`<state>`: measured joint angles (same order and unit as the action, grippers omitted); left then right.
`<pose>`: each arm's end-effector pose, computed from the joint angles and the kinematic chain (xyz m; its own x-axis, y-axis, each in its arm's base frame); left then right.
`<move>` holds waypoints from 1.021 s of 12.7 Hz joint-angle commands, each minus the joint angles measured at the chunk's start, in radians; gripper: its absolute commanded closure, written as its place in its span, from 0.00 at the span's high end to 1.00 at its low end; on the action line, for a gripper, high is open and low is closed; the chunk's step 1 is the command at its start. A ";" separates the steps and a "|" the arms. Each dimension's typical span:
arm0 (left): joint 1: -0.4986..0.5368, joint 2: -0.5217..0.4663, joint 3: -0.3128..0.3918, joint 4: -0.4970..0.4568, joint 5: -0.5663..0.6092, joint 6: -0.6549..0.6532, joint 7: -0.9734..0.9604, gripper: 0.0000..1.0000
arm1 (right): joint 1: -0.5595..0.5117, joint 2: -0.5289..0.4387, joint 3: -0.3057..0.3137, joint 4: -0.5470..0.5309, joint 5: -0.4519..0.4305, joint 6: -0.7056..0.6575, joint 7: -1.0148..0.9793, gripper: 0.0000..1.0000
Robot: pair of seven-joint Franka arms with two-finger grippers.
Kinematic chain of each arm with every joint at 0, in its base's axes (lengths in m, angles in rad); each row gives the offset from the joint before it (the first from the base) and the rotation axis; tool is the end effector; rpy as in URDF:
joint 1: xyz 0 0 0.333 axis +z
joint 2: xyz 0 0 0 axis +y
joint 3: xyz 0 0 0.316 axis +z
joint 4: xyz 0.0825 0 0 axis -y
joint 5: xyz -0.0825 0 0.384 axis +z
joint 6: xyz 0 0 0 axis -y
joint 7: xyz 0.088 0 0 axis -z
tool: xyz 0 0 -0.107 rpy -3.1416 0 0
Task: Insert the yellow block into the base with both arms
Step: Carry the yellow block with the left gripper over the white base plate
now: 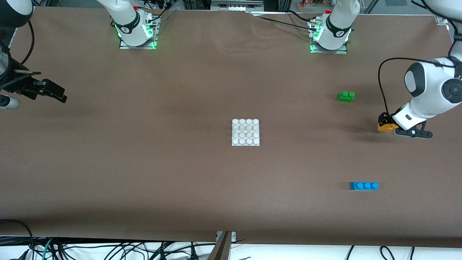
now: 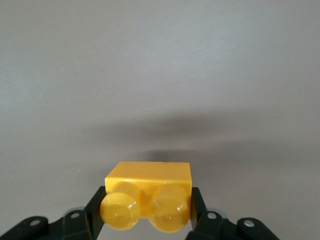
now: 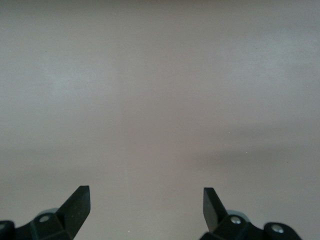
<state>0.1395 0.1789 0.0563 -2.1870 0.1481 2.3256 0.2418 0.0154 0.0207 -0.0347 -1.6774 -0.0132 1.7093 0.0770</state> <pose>0.5380 0.1092 0.3027 0.9867 -0.1460 -0.0720 -0.1527 -0.9833 -0.0989 0.5695 -0.0121 0.5743 0.9955 -0.0943 0.0122 -0.0945 -0.9954 0.0129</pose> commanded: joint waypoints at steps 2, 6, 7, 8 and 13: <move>-0.145 -0.096 -0.059 -0.020 -0.027 -0.064 -0.120 0.00 | -0.006 -0.012 0.007 -0.010 -0.005 -0.005 -0.008 1.00; -0.325 -0.067 -0.139 0.036 -0.074 -0.077 -0.411 0.00 | -0.006 -0.012 0.007 -0.010 -0.005 -0.005 -0.008 1.00; -0.369 -0.047 -0.139 0.045 -0.084 -0.075 -0.458 0.00 | -0.006 -0.012 0.009 -0.010 -0.005 -0.005 -0.008 1.00; -0.404 -0.020 -0.139 0.076 -0.143 -0.074 -0.487 0.00 | -0.006 -0.012 0.009 -0.010 -0.005 -0.005 -0.009 1.00; -0.619 0.239 -0.138 0.336 -0.268 -0.074 -0.752 0.00 | -0.006 -0.012 0.009 -0.010 -0.004 -0.005 -0.010 1.00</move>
<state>-0.4002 0.2890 -0.0957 -1.9851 -0.1029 2.2665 -0.3917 0.0157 0.0208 -0.0343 -1.6778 -0.0132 1.7086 0.0770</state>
